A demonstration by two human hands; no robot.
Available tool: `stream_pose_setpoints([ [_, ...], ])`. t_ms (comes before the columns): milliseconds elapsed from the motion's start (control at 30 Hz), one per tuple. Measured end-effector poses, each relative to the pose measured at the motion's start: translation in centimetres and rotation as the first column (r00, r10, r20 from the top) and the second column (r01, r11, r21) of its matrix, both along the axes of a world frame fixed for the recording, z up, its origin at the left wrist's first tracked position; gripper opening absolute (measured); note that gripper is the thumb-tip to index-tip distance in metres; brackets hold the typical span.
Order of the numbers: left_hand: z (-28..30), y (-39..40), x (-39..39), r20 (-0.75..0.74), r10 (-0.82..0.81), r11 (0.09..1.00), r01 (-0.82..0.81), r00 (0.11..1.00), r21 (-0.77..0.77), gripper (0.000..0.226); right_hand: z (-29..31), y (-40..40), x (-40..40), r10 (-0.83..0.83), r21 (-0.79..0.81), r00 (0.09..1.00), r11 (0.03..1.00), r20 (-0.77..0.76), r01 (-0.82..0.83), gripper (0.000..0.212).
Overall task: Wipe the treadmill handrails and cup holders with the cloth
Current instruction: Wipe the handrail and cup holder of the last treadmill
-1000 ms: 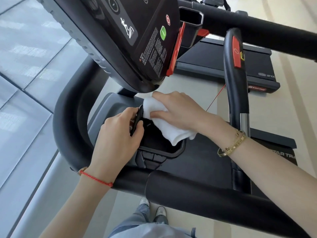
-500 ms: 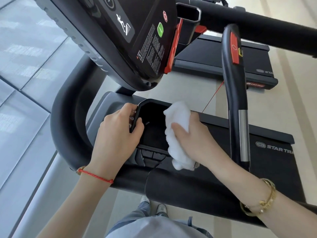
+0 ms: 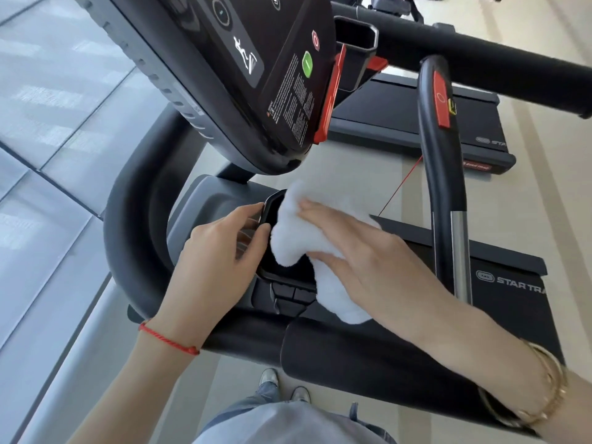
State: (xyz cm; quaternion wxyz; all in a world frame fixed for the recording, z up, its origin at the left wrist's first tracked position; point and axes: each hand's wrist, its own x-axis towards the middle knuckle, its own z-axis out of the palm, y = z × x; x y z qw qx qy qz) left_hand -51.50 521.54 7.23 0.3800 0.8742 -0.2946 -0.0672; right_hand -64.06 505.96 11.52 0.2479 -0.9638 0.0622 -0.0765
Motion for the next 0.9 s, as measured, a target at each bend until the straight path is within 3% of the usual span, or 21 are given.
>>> stream_pose_setpoints([
  [67,0.1,0.6,-0.2,0.000,0.007,1.000,-0.007,1.000,0.003,0.035,-0.3,-0.4,1.5,0.120,-0.018,0.982,0.992,-0.144,-0.123,0.033],
  [133,0.2,1.0,-0.4,-0.009,0.025,1.000,-0.025,1.000,-0.004,0.035,-0.9,-0.9,2.7,0.194,-0.015,0.936,0.978,-0.293,-0.208,0.041],
  [233,0.3,1.1,-0.8,-0.034,0.022,1.000,-0.022,0.999,0.009,0.034,-1.2,-1.3,3.7,0.250,-0.024,0.891,0.960,-0.379,-0.280,0.036],
  [300,0.3,1.2,-0.9,-0.029,0.012,1.000,-0.011,1.000,0.028,0.032,-1.3,-1.5,4.1,0.250,-0.113,0.870,0.939,-0.425,-0.325,0.019],
  [533,0.3,1.4,-1.0,-0.025,-0.017,0.998,0.019,1.000,0.054,0.033,-1.8,-1.4,5.7,0.180,-0.262,0.760,0.868,-0.625,-0.421,0.034],
  [700,0.3,1.5,-1.0,-0.027,-0.030,0.999,0.031,0.999,0.044,0.035,-1.8,-1.3,6.4,0.176,-0.294,0.711,0.823,-0.681,-0.485,0.041],
  [900,0.5,1.6,-0.8,-0.048,-0.029,0.998,0.032,0.998,0.051,0.036,-1.7,-1.5,6.4,0.191,-0.321,0.730,0.806,-0.656,-0.498,0.039],
])
